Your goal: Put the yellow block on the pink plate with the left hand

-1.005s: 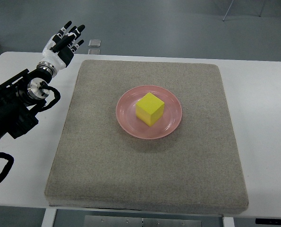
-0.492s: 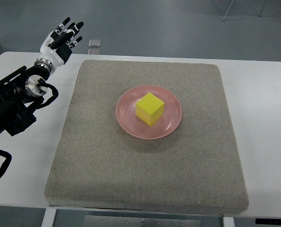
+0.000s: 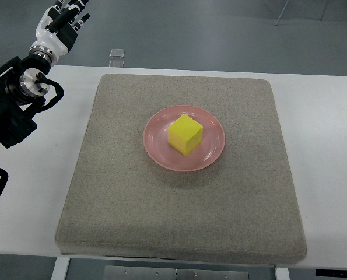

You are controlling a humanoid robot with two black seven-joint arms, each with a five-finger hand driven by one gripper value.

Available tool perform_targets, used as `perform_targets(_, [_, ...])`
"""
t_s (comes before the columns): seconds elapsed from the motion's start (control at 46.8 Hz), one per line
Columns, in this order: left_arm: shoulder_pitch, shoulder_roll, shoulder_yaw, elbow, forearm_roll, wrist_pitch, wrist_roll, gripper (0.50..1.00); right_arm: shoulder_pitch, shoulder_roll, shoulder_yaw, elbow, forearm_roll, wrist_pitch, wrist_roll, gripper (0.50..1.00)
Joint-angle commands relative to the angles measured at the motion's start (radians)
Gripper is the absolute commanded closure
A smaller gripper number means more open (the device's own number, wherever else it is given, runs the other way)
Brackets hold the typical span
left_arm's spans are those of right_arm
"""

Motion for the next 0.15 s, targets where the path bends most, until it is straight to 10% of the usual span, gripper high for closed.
perform_targets(0.0, [0.006, 0.000, -0.001, -0.001, -0.001, 0.003, 0.001, 0.508, 0.000, 0.000, 0.000, 0.008, 0.000, 0.002, 0.000, 0.576])
perform_targets(0.128, [0.015, 0.000, 0.002, 0.001, 0.001, 0.003, -0.001, 0.508, -0.002, 0.000, -0.002, 0.009, -0.003, 0.002, 0.000, 0.576])
